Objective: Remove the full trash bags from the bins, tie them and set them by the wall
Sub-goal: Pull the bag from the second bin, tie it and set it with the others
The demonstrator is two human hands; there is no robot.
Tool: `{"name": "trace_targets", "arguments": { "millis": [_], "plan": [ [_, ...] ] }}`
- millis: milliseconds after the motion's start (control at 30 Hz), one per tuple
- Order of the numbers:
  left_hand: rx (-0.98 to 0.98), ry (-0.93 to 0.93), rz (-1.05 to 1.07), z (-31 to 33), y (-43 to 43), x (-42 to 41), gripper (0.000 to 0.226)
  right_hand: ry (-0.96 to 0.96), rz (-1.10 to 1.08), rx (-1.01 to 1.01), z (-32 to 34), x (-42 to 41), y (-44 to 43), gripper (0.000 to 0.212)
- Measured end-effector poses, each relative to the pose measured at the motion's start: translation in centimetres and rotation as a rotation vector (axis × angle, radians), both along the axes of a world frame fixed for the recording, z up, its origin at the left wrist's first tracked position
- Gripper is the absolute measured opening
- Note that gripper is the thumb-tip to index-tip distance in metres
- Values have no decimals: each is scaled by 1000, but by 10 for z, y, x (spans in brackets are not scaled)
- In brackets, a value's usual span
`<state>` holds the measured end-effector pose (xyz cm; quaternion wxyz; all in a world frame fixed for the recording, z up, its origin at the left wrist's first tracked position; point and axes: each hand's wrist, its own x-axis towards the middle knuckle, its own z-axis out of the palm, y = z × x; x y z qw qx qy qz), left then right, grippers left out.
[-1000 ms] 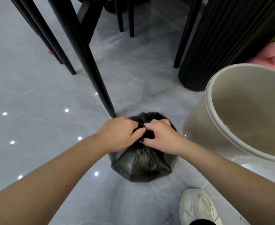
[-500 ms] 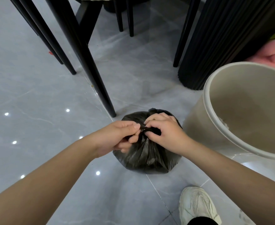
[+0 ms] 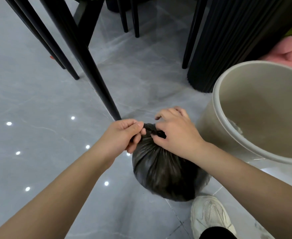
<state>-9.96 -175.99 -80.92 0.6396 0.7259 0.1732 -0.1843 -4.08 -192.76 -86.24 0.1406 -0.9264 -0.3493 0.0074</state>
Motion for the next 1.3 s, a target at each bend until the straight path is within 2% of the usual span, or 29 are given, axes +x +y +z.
{"name": "trace_targets", "arguments": {
  "millis": [100,267,400,533,600,700,833,1000,1133,1233,1300],
  "plan": [
    [74,-7,-20,9,6,1,29,123,-15,22,11,-2,2,27],
    [110,18,-40,13,7,-1,31,-24,-95,-63,10,-5,4,44],
    [123,24,-16,15,10,0,30,-148,-89,-60,4,-4,3,38],
    [132,21,-19,15,10,1,30,-18,-48,104,8,-4,5,27],
    [135,25,-22,15,11,2,29,33,-75,75,14,-4,7,33],
    [118,40,-17,14,11,2,29,-20,-107,-29,17,-3,10,33],
    [116,47,-20,13,11,2,28,-151,-78,-5,11,-2,11,26],
    [103,47,-29,14,12,2,29,27,-98,10,16,-3,11,29],
    [94,42,-21,12,12,2,29,19,-152,-78,17,-4,16,30],
    [104,32,-3,11,14,2,28,-78,-117,-67,11,-2,16,22],
    [105,27,-1,11,14,2,28,-47,-90,-10,11,0,16,23]
  ]
}}
